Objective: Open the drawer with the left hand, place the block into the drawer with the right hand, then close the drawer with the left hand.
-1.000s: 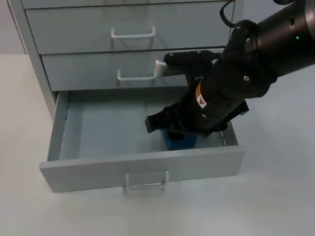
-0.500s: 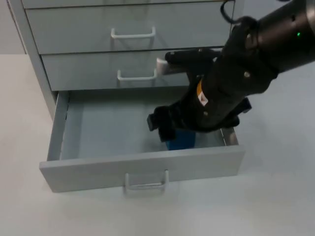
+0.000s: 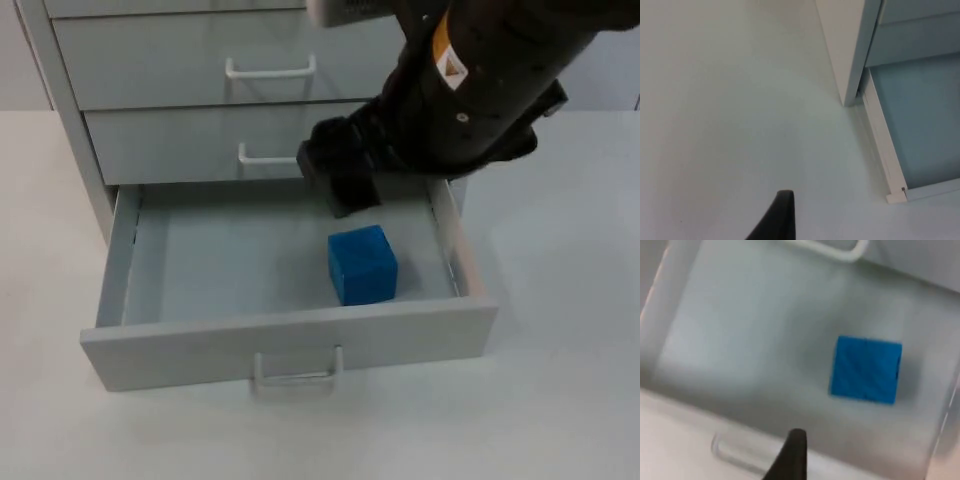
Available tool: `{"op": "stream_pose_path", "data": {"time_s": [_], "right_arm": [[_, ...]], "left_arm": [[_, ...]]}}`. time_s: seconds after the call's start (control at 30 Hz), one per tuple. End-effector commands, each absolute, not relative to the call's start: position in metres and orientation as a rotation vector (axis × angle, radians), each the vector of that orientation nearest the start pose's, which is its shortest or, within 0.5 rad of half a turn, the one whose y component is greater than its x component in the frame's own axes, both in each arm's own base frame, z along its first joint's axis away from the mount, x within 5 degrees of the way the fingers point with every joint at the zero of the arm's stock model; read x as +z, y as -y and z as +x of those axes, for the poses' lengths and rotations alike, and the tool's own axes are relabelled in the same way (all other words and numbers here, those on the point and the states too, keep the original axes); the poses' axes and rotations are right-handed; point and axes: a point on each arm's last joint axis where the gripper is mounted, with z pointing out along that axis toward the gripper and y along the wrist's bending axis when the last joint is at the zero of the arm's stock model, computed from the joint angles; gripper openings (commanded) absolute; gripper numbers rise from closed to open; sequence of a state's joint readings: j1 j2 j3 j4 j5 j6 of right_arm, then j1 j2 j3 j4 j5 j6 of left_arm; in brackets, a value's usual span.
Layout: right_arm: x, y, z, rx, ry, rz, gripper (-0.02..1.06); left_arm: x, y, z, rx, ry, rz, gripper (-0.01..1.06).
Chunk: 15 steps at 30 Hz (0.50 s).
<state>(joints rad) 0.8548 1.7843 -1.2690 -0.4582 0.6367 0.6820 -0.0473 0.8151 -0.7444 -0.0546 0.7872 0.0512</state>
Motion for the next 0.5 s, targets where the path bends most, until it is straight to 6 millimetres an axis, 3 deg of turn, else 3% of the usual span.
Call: {"op": "stream_pose_path", "data": {"time_s": [0.0, 0.23, 0.37, 0.47], "right_arm": [[0.236, -0.267, 0.26, 0.099, -2.468, -0.626, 0.83], [0.229, -0.239, 0.236, 0.08, -2.518, -0.688, 0.83], [0.23, -0.22, 0.236, 0.061, -2.53, -0.655, 0.83], [0.234, -0.191, 0.247, 0.039, -2.552, -0.556, 0.83]], "left_arm": [[0.318, 0.011, 0.149, -0.074, -2.331, 0.078, 1.05], [0.317, 0.011, 0.149, -0.069, -2.332, 0.08, 1.05], [0.317, 0.011, 0.148, -0.069, -2.334, 0.08, 1.05], [0.317, 0.011, 0.148, -0.069, -2.334, 0.08, 1.05]]}}
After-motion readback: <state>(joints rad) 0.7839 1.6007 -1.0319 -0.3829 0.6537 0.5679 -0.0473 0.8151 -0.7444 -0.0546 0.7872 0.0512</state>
